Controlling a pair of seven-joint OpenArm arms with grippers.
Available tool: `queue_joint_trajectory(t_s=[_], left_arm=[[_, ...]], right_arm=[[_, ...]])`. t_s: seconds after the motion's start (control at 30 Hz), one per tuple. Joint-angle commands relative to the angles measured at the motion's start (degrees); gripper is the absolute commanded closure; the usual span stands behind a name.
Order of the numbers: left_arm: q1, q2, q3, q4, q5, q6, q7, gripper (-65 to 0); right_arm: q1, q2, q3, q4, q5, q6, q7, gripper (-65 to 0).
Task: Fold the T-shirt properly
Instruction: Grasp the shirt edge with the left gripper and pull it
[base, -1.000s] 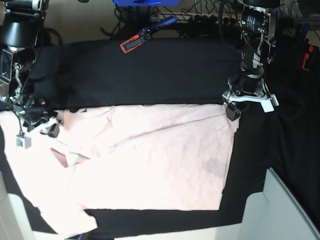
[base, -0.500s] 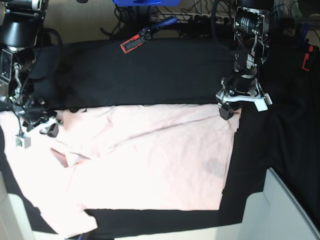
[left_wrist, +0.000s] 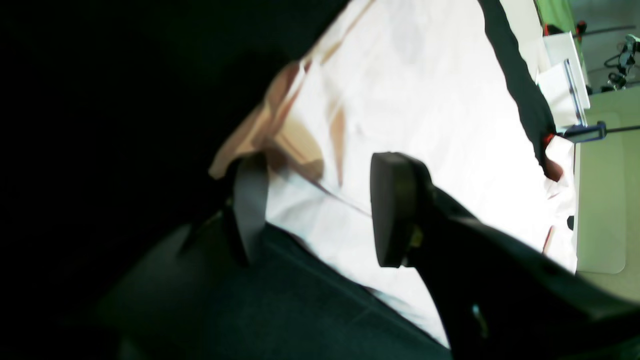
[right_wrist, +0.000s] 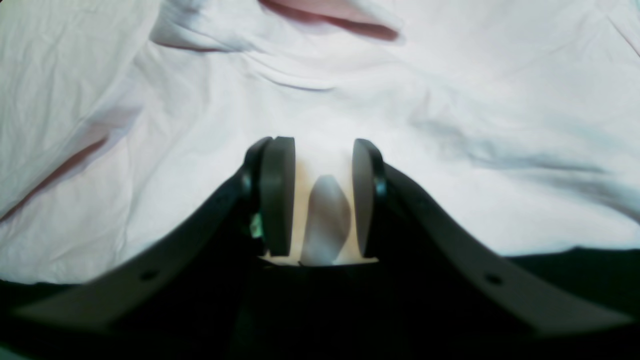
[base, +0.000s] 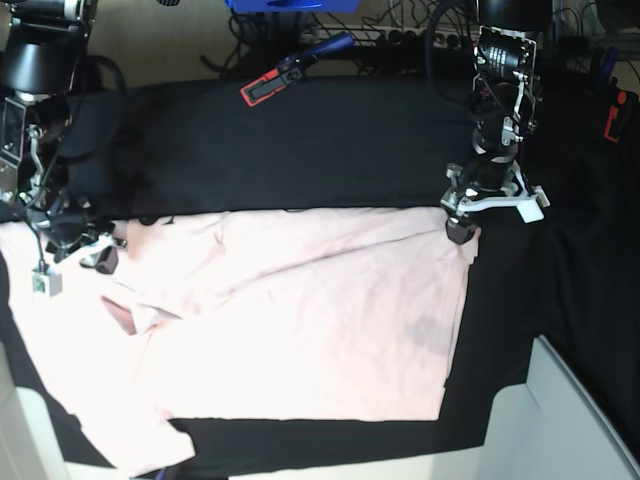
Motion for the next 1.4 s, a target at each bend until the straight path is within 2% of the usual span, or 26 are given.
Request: queue_joint_trajectory(t_s=[0.0,0.4,0.6,0.67,0.8,0.83,1.37], left_arm=[[-0.7,-0.5,-0.1,0.7,-0.2,-0.8,-0.8,-31.7],[-3.9,-0.5,0.1,0.5,-0.2,-0.5,-0.5,-31.7],[-4.2,-0.4,0.0,-3.0,-0.3,-0.5,-0.5,-31.2],[-4.2,-0.4,0.0,-3.3,-0.3,-0.5,-0.5,-26.2],[-4.3,-0.3,0.0,-3.3,-0.4,-0.5,-0.5,-1.8],[-4.7,-0.3,0.1,-3.3,-0.4,-0.5,-0.5,0.0],[-10.6,-0.3,0.7,-6.4,-0.2,-0.5,-0.4,0.0]], right_arm=[[0.9,0.7,0.1,0.7,0.9,0.5,1.4,-18.0],[0.9,0.7,0.1,0.7,0.9,0.5,1.3,-18.0],[0.9,0.7,0.1,0.7,0.9,0.5,1.4,-18.0],[0.9,0.7,0.2,0.6,0.9,0.5,1.4,-18.0],[0.9,0.7,0.1,0.6,0.9,0.5,1.4,-18.0],[0.9,0.7,0.1,0.6,0.9,0.5,1.4,-18.0],[0.9,0.7,0.1,0.5,0.9,0.5,1.4,-18.0]])
